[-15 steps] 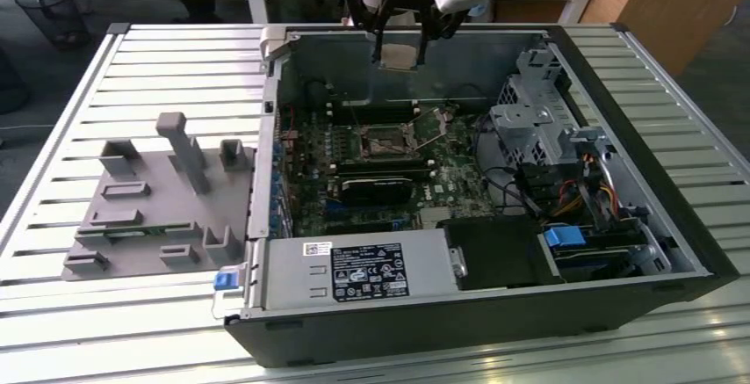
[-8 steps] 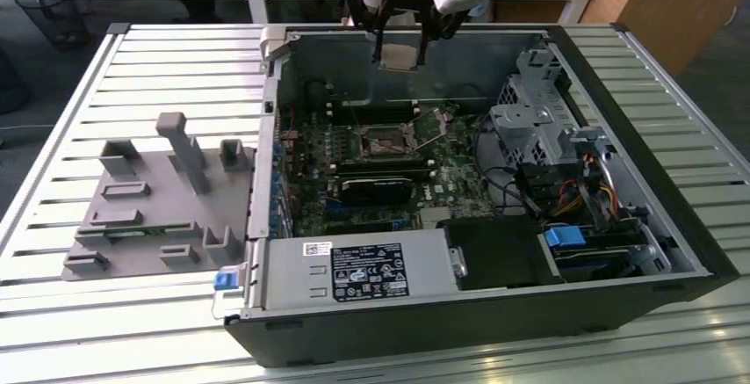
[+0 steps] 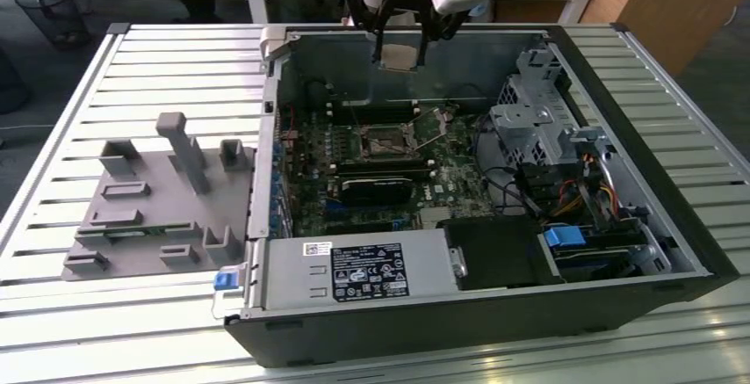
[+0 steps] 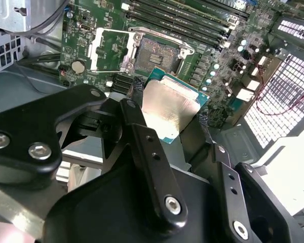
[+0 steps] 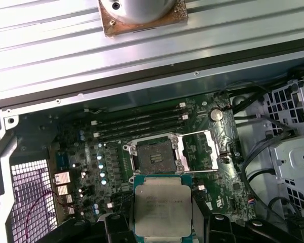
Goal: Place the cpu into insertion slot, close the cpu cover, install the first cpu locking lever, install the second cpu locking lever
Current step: 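Place the cpu into insertion slot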
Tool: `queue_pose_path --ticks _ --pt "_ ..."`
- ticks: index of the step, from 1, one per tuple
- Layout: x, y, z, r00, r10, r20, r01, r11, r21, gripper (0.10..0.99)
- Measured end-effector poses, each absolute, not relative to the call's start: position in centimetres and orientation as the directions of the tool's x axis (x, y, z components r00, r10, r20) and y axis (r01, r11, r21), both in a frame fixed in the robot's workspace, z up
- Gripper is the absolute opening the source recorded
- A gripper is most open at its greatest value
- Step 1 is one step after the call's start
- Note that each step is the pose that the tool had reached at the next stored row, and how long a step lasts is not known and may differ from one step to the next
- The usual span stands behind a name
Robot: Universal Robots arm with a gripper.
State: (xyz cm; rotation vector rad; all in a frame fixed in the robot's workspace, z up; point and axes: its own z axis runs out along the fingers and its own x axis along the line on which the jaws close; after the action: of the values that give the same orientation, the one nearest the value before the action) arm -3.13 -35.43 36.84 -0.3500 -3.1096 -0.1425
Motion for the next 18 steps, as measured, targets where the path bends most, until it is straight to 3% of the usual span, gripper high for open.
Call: queue_pose_path --ticks 18 --pt "-3.13 -35.43 36.77 -0.962 0.272 0.019 0.272 0.958 0.089 0.541"
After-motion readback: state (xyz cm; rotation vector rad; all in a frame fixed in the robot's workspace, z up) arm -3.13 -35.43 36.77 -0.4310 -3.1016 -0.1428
